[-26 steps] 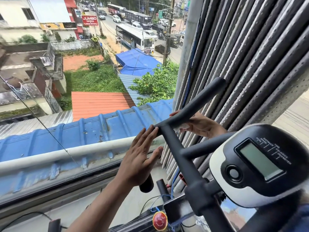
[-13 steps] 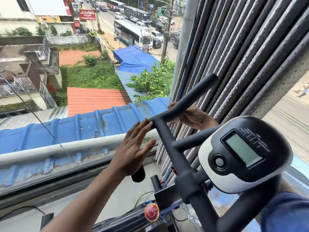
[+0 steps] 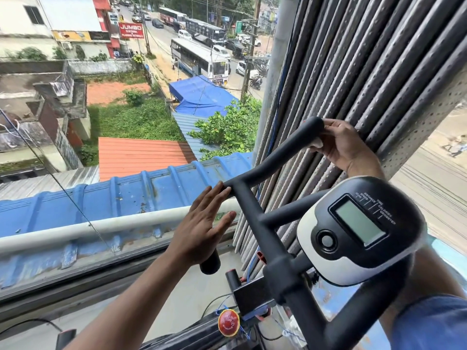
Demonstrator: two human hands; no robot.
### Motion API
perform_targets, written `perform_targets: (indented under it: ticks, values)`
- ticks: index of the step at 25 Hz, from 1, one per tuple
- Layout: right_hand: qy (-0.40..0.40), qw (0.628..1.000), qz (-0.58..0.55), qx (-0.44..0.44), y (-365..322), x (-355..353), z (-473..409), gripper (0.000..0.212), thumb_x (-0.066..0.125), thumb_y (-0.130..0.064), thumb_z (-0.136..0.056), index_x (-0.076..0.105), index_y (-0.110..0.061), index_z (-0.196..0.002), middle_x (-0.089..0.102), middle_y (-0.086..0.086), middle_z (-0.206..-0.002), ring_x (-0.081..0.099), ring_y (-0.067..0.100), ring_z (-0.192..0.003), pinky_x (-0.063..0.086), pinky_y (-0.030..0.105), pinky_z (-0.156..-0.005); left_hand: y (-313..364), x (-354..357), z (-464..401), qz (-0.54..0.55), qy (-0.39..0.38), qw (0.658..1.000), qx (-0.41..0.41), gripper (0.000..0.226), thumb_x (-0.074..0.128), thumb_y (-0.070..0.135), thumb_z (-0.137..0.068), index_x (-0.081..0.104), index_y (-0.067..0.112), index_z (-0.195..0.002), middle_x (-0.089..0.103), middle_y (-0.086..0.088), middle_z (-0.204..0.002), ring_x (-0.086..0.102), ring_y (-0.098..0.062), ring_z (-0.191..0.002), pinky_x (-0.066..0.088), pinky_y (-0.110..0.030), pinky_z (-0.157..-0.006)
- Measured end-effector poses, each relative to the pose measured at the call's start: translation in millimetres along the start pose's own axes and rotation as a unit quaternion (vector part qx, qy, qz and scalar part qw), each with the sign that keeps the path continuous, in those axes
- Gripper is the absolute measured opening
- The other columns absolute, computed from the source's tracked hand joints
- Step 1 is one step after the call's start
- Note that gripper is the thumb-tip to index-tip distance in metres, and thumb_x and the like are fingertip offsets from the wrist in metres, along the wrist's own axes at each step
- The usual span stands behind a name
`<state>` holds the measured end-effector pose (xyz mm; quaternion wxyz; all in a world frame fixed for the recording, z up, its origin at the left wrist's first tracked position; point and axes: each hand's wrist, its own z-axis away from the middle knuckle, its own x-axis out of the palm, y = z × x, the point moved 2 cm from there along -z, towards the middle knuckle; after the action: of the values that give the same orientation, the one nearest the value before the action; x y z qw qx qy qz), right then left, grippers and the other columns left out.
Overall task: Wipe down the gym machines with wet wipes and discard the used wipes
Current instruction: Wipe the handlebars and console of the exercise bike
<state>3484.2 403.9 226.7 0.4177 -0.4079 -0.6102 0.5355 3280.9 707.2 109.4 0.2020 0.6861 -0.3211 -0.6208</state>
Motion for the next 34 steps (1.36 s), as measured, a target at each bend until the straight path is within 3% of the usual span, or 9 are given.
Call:
perform_targets:
  ticks: [3,9,14,18,21,24,28,32,34]
  values:
    - [0.017,1.0,0.014,0.012,-2,-3,7,0.027,0.04,0.001,-0.102,0.065,0.001,-0.111,0.057,0.001,-0.06,0.061,0.009,-0.057,0.06,0.024,-0.061,1,0,0,0.001,0.004,1.0,0.001,0.076,0.024,0.075,-0.092,0.026,0.044,-0.161,0.008,0.03,-0.168,-0.005,0.012,-0.153,-0.002,-0.012,-0.12]
    - [-0.063,0.98,0.146,0.121,19,34,12,0.017,0.058,0.015,-0.091,0.066,0.004,-0.101,0.076,0.009,-0.079,0.075,0.024,-0.084,0.063,0.041,-0.086,0,0,-1,0.0,0.007,1.0,0.006,0.076,0.024,0.074,-0.092,0.025,0.043,-0.161,0.008,0.029,-0.168,-0.005,0.01,-0.154,-0.003,-0.011,-0.121]
    - [-0.097,0.964,0.183,0.167,55,57,9,0.016,0.057,0.01,-0.095,0.065,-0.001,-0.103,0.078,0.003,-0.083,0.076,0.017,-0.08,0.062,0.029,-0.073,-4,3,1,0.023,0.031,0.999,0.003,0.073,0.033,0.068,-0.094,0.023,0.042,-0.162,0.013,0.028,-0.168,0.0,0.009,-0.154,-0.001,-0.009,-0.12]
    - [-0.1,0.974,0.11,0.172,90,81,14,0.019,0.064,0.002,-0.092,0.063,0.001,-0.11,0.076,-0.001,-0.084,0.073,0.011,-0.08,0.062,0.034,-0.085,-8,4,14,0.032,0.022,0.999,-0.027,0.08,0.033,0.069,-0.093,0.013,0.04,-0.164,-0.001,0.032,-0.167,-0.01,0.012,-0.152,-0.005,-0.009,-0.12]
    - [-0.114,0.976,0.044,0.18,118,106,22,0.008,0.065,0.0,-0.092,0.063,-0.005,-0.098,0.071,-0.003,-0.074,0.067,0.008,-0.069,0.055,0.02,-0.063,-9,1,20,0.022,0.01,0.999,-0.027,0.085,0.031,0.072,-0.088,0.005,0.041,-0.163,-0.008,0.033,-0.166,-0.013,0.013,-0.151,-0.008,-0.006,-0.118]
    - [-0.115,0.97,-0.003,0.212,140,122,28,0.009,0.065,0.0,-0.092,0.064,-0.003,-0.1,0.074,0.007,-0.084,0.072,0.02,-0.076,0.056,0.025,-0.06,-10,0,19,0.022,0.009,0.999,-0.028,0.084,0.035,0.066,-0.09,0.005,0.041,-0.163,-0.007,0.034,-0.166,-0.011,0.012,-0.152,-0.008,-0.005,-0.117]
    - [-0.171,0.95,-0.007,0.263,138,107,29,0.077,0.101,-0.038,-0.053,0.064,0.0,-0.109,0.075,0.009,-0.091,0.074,0.02,-0.078,0.061,0.028,-0.065,-10,1,18,0.02,0.015,0.999,-0.031,0.08,0.044,0.053,-0.095,0.008,0.039,-0.164,-0.003,0.03,-0.168,-0.008,0.011,-0.153,-0.008,-0.005,-0.116]
    - [-0.236,0.939,0.101,0.227,126,87,41,0.081,0.098,-0.055,-0.046,0.063,-0.004,-0.099,0.075,-0.008,-0.083,0.07,0.005,-0.079,0.055,0.019,-0.071,-13,3,18,0.033,0.025,0.999,-0.028,0.083,0.037,0.063,-0.09,0.011,0.038,-0.164,0.001,0.028,-0.169,-0.005,0.01,-0.154,-0.006,-0.005,-0.117]
    - [-0.165,0.961,0.098,0.196,120,81,44,0.066,0.097,-0.044,-0.054,0.064,-0.005,-0.096,0.073,-0.005,-0.081,0.069,0.014,-0.079,0.057,0.022,-0.069,-13,4,18,0.038,0.024,0.999,-0.03,0.085,0.035,0.065,-0.087,0.011,0.039,-0.164,0.001,0.028,-0.169,-0.004,0.01,-0.154,-0.006,-0.005,-0.117]
